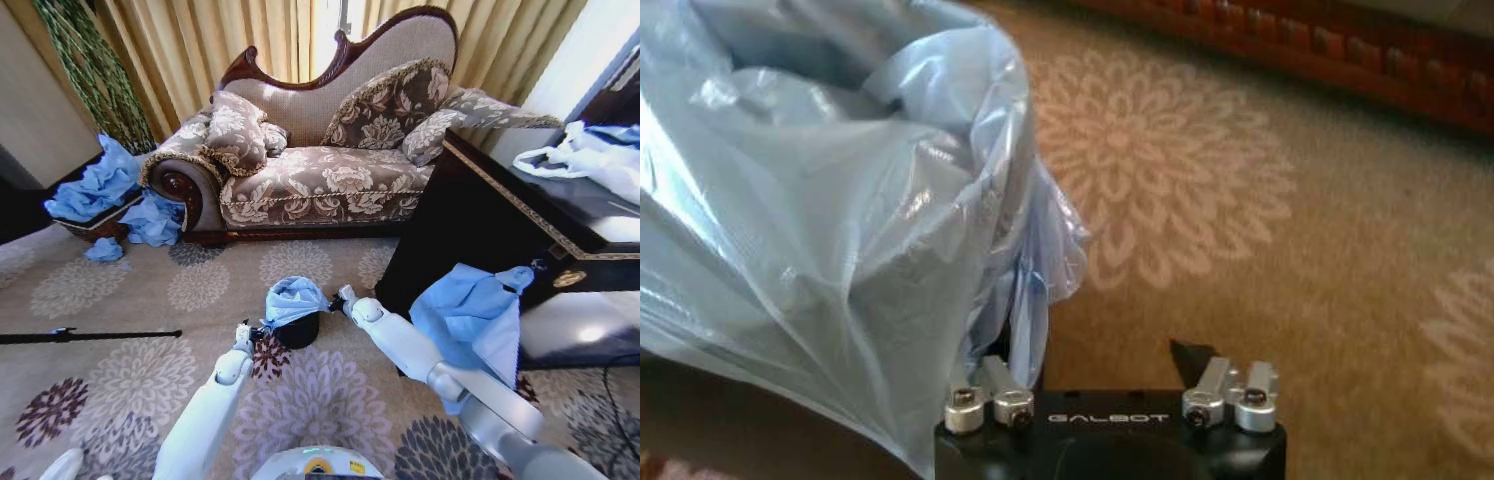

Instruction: Place a garbage bag over the trash bin.

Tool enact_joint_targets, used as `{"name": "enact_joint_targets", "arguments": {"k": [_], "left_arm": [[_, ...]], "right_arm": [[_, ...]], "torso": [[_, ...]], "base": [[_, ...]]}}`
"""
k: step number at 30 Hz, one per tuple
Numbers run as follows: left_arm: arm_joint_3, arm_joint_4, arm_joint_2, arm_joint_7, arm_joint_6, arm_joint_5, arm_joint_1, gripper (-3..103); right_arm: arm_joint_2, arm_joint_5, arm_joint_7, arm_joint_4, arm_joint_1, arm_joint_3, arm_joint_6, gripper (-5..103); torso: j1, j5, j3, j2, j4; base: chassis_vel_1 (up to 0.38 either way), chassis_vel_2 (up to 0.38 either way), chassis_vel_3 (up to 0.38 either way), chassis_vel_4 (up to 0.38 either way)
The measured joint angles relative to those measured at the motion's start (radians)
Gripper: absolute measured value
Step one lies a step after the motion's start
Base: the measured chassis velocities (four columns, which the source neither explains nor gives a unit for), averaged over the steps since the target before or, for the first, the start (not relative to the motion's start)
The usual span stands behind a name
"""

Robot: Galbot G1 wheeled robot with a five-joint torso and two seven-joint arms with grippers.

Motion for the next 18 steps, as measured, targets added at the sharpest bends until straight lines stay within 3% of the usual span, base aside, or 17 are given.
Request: {"name": "enact_joint_targets", "arguments": {"k": [5, 18], "left_arm": [[0.001, -0.028, 0.006, 0.004, 0.008, 0.01, 0.015, 100], [-0.002, -0.058, 0.007, 0.039, 0.01, 0.04, 0.06, 100]], "right_arm": [[-0.005, 0.003, 0.022, 0.023, -0.011, 0.002, -0.005, 96], [-0.061, 0.025, 0.054, 0.119, -0.047, -0.039, -0.015, 100]], "torso": [[0.0, 0.0, 0.0, 0.0, -0.0001], [0.0, 0.0001, 0.0, 0.0, 0.0002]], "base": [[0.0, 0.0, 0.0, 0.0], [0.0, 0.0, 0.0, 0.0]]}}
